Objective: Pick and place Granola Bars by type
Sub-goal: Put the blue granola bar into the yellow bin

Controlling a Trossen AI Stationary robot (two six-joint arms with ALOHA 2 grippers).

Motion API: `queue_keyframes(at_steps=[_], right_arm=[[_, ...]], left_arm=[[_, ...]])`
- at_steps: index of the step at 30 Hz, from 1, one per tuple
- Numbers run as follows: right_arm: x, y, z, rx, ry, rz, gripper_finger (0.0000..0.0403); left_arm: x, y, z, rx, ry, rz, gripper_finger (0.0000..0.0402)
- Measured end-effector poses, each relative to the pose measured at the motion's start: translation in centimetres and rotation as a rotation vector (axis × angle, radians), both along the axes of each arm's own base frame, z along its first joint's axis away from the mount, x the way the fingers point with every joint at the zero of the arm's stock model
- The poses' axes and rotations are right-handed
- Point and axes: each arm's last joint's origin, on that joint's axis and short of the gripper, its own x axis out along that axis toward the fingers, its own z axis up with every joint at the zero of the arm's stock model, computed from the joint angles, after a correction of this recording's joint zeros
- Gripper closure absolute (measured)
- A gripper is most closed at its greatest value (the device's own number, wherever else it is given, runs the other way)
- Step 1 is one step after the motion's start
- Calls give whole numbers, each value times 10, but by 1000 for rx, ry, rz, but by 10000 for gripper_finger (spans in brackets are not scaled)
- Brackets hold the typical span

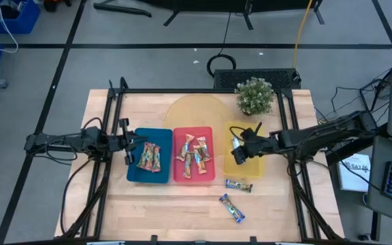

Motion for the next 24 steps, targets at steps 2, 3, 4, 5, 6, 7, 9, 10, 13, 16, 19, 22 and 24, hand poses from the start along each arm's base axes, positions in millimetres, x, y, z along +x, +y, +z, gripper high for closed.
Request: queue_keyframes(at_steps=[2,3,4,5,6,7,9,10,13,16,19,22,24], right_arm=[[4,6,12,-56,-34,105,308],[6,10,17,-83,-46,171,312],[7,15,22,-114,-52,242,316],[8,22,25,-143,-55,303,321],[10,29,27,-166,-55,344,327],[11,36,27,-192,-48,367,335],[16,52,27,-235,-35,395,354],[20,60,29,-243,-38,414,365],[33,86,30,-239,3,476,396],[47,113,32,-206,94,506,396],[59,141,38,-137,161,551,397],[69,167,32,-85,205,542,402],[77,184,25,12,269,556,402]], left_arm=[[0,0,-1,0,6,4,364],[0,0,-1,-1,10,6,364],[0,0,-2,0,16,6,364],[0,0,-2,0,20,7,364],[0,0,-2,0,21,7,364],[0,0,-2,0,21,7,364],[0,0,-2,-1,21,9,364],[0,0,-2,-2,20,10,364],[0,1,-2,-16,21,20,364],[0,1,-2,-32,25,27,364],[0,1,-2,-47,23,25,364],[0,1,-2,-48,24,25,364],[0,1,-2,-48,23,25,364]])
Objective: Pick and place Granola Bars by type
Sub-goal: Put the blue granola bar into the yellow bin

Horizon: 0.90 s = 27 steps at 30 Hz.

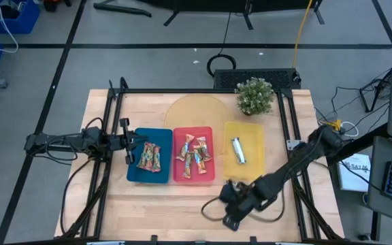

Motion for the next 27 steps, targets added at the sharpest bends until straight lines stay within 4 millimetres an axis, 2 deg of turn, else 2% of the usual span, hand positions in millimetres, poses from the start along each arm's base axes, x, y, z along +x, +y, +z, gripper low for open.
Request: queue_keyframes(at_steps=[4,8,16,21,24,27], right_arm=[[1,20,-11,-3,265,47,402],[-9,21,-22,-77,446,-7,402],[-3,10,-23,-182,377,-151,402],[6,5,-22,-251,243,-281,398],[7,7,-21,-240,217,-291,378],[9,5,-23,-241,217,-300,341]], left_arm=[[0,0,0,0,0,0,364],[0,0,0,32,0,6,364],[0,0,1,97,-1,16,364],[0,0,1,106,-1,18,364],[0,0,1,106,0,18,364],[0,0,1,106,-1,18,364]])
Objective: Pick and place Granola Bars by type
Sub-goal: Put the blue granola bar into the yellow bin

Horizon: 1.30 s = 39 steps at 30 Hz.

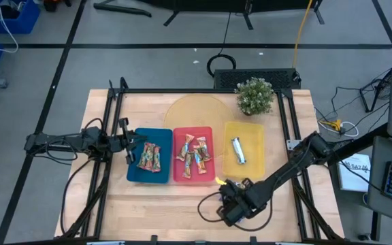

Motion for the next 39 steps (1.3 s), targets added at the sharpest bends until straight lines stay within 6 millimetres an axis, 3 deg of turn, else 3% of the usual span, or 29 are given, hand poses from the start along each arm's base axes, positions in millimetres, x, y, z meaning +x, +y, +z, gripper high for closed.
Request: queue_keyframes(at_steps=[10,18,29,33,39], right_arm=[[9,5,-25,24,79,81,182],[2,25,-60,7,168,36,127],[-3,31,-90,-43,305,176,148],[-2,30,-91,-39,306,164,188],[3,31,-92,-8,270,168,280]], left_arm=[[1,0,-4,-6,37,-1,364],[1,0,-5,-45,50,-17,364],[1,0,-4,-23,41,-14,364],[0,0,-1,-12,14,-13,364],[0,0,1,-12,-6,-13,364]])
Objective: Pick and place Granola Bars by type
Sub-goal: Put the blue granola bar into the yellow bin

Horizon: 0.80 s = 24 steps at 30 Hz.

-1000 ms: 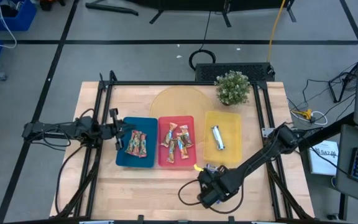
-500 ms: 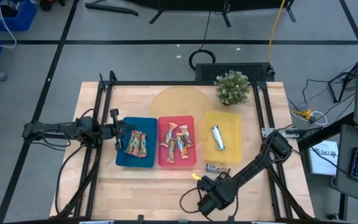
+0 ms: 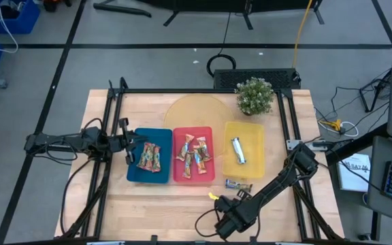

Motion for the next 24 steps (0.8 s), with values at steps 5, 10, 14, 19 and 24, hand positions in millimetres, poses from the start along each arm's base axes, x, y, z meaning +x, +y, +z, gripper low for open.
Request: queue_keyframes(at_steps=[5,10,14,19,24], right_arm=[[3,2,1,25,-32,71,307],[4,2,15,41,-83,73,296],[4,-4,33,64,-127,67,302],[3,-13,79,134,-246,114,323],[-9,-32,128,110,-366,141,325]], left_arm=[[0,0,0,-6,-1,-2,364],[0,0,0,-6,-3,-2,364],[0,-1,2,2,-18,-24,364],[0,-2,2,-22,-21,-83,364],[0,-2,2,-49,-25,-92,364]])
